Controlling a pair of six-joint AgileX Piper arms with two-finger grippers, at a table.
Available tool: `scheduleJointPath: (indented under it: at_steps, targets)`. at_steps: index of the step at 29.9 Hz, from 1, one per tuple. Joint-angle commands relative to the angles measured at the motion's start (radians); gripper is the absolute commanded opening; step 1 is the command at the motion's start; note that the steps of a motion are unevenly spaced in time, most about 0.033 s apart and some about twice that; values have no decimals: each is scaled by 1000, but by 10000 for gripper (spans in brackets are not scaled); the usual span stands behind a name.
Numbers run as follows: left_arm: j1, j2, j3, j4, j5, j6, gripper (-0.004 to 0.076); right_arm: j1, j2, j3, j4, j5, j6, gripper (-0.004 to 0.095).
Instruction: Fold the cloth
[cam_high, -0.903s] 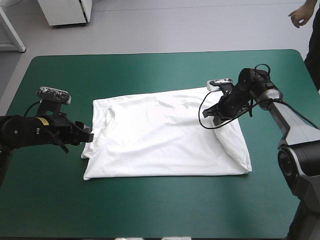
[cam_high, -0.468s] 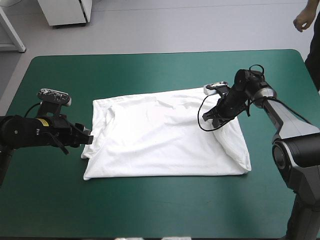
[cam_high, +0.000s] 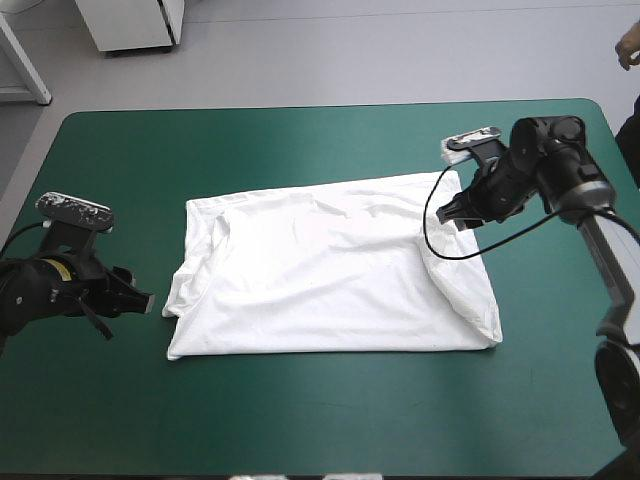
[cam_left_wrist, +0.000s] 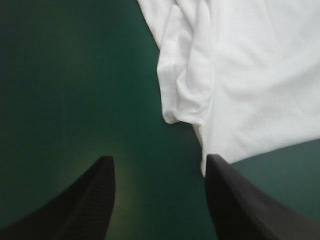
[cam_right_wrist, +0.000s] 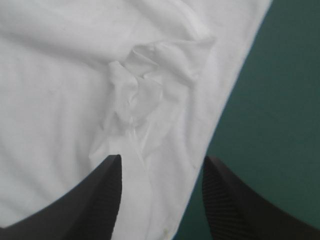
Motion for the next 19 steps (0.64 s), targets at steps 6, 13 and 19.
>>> scheduleJointPath:
  at_steps: [6, 13, 19]
  targets:
    - [-59, -43, 42, 42, 13, -54, 403, -13, -370, 228, -154, -10, 107, 483]
    - [-59, -33, 247, -31, -120, -45, 403, -13, -549, 432, -183, -45, 160, 482]
    - [-59, 47, 354, -98, -213, -20, 403, -13, -553, 466, -179, -56, 160, 482]
